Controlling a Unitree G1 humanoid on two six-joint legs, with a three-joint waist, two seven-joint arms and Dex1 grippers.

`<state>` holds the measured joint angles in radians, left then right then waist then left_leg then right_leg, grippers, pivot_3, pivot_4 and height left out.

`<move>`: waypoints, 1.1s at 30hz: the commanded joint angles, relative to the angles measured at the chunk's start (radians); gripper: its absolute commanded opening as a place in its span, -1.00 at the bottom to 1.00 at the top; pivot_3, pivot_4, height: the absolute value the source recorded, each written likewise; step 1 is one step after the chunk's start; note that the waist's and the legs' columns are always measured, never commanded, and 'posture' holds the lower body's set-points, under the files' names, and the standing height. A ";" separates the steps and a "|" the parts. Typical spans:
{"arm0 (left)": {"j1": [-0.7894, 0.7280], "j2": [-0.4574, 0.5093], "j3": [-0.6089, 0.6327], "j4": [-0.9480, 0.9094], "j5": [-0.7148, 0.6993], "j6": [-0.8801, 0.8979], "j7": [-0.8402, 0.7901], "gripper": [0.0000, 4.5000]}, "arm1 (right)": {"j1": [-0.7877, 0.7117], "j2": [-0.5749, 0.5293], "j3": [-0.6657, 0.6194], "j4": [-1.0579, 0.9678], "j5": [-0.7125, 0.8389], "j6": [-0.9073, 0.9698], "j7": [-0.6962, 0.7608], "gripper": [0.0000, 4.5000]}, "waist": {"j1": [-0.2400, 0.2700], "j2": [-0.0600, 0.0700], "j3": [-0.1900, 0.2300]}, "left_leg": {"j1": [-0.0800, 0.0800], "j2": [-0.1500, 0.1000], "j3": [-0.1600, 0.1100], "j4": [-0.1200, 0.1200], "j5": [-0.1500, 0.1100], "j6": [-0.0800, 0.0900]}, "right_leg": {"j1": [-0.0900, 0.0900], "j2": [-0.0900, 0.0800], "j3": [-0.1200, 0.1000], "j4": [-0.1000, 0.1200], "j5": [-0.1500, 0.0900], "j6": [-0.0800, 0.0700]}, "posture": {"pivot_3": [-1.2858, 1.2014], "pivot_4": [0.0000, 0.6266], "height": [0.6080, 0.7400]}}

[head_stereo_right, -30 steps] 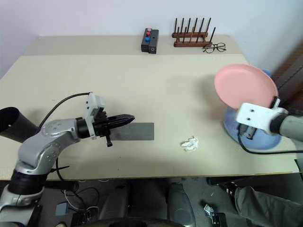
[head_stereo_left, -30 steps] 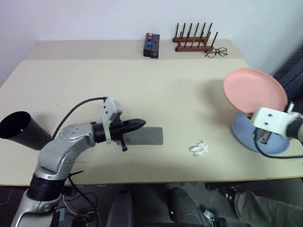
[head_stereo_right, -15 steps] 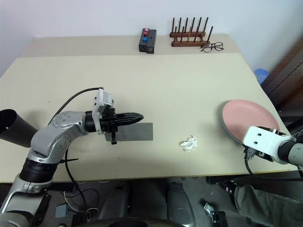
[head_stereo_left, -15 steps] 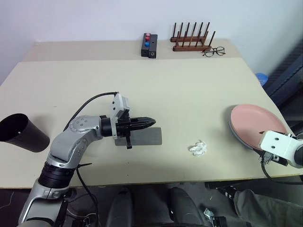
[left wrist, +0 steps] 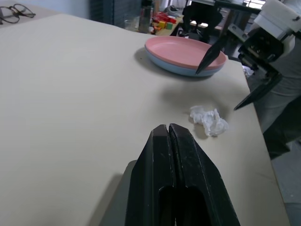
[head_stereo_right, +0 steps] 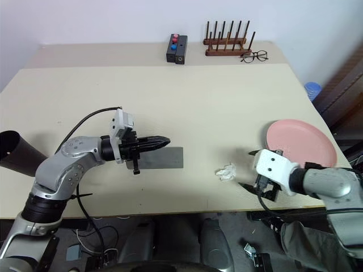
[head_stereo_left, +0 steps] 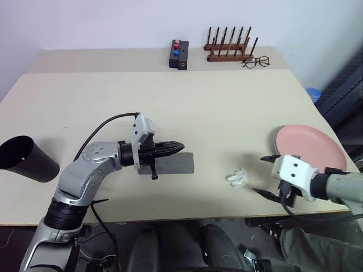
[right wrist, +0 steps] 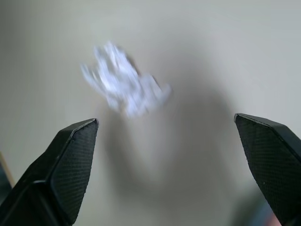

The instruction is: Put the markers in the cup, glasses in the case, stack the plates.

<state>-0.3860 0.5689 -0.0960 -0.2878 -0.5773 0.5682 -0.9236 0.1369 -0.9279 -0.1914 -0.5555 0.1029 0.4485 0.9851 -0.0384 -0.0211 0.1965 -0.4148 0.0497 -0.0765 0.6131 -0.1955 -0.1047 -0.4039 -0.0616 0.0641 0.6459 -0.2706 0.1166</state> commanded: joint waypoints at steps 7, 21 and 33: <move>0.024 0.029 0.041 -0.085 -0.031 0.037 0.007 -1.00 | -0.091 0.037 0.160 0.030 -0.033 -0.023 -0.073 0.99 | -0.002 0.000 0.000 | 0.000 0.000 0.000 0.000 0.000 0.000 | 0.000 0.000 0.000 0.000 0.000 0.000 | 0.03 -0.52 1.00; 0.046 0.039 0.044 -0.088 -0.026 0.032 0.008 -1.00 | -0.106 0.043 0.174 0.070 0.000 -0.031 -0.083 -0.98 | 0.000 0.000 0.000 | 0.000 0.000 0.000 0.000 0.000 0.000 | -0.001 0.000 0.000 0.000 0.000 0.000 | 0.03 -0.52 1.00; 0.112 0.060 0.084 -0.094 -0.023 0.020 0.014 -1.00 | -0.164 -0.132 -0.123 0.322 -0.025 -0.101 -0.096 -0.98 | 0.000 0.000 0.000 | -0.001 0.000 0.001 0.000 0.000 0.001 | -0.001 0.000 0.001 -0.001 0.000 0.000 | 0.03 -0.52 1.00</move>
<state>-0.2756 0.6257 -0.0368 -0.3508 -0.5982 0.6058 -0.9116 -0.0225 -1.0459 -0.2908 -0.2823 0.1014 0.3973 0.8985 -0.0382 -0.0209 0.1967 -0.4153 0.0497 -0.0758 0.6126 -0.1959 -0.1040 -0.4051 -0.0618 0.0646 0.6454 -0.2707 0.1163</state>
